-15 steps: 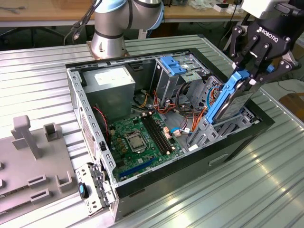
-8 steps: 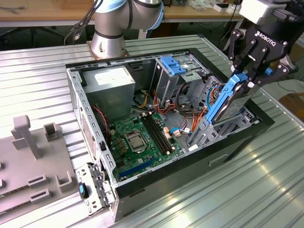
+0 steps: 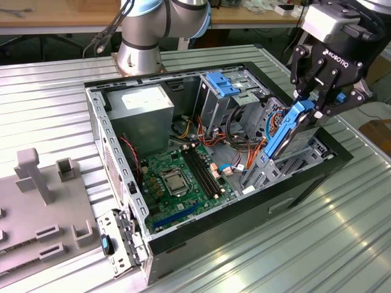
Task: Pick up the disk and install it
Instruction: 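Insert the disk into the insertion slot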
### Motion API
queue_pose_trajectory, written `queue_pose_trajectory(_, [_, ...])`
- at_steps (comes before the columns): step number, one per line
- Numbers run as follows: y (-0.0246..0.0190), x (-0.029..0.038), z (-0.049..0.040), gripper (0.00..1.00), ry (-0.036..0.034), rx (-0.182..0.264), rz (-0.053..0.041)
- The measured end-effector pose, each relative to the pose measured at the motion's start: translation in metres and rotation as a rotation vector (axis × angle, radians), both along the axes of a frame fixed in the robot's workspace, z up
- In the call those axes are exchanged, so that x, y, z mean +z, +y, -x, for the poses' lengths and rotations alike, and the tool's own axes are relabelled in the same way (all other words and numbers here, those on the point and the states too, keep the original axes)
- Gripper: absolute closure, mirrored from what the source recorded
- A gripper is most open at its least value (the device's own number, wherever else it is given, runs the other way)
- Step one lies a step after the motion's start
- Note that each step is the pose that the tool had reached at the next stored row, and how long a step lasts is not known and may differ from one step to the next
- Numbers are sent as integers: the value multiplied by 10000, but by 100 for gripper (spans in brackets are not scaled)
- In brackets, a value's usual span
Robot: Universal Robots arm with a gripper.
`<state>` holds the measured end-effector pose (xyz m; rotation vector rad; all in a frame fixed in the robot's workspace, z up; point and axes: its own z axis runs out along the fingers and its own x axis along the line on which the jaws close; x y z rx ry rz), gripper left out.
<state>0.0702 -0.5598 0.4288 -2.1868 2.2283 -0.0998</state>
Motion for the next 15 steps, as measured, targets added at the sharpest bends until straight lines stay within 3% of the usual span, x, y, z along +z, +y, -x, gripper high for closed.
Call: queue_pose_trajectory(15, [-13,-228,-9,63,0,9,0])
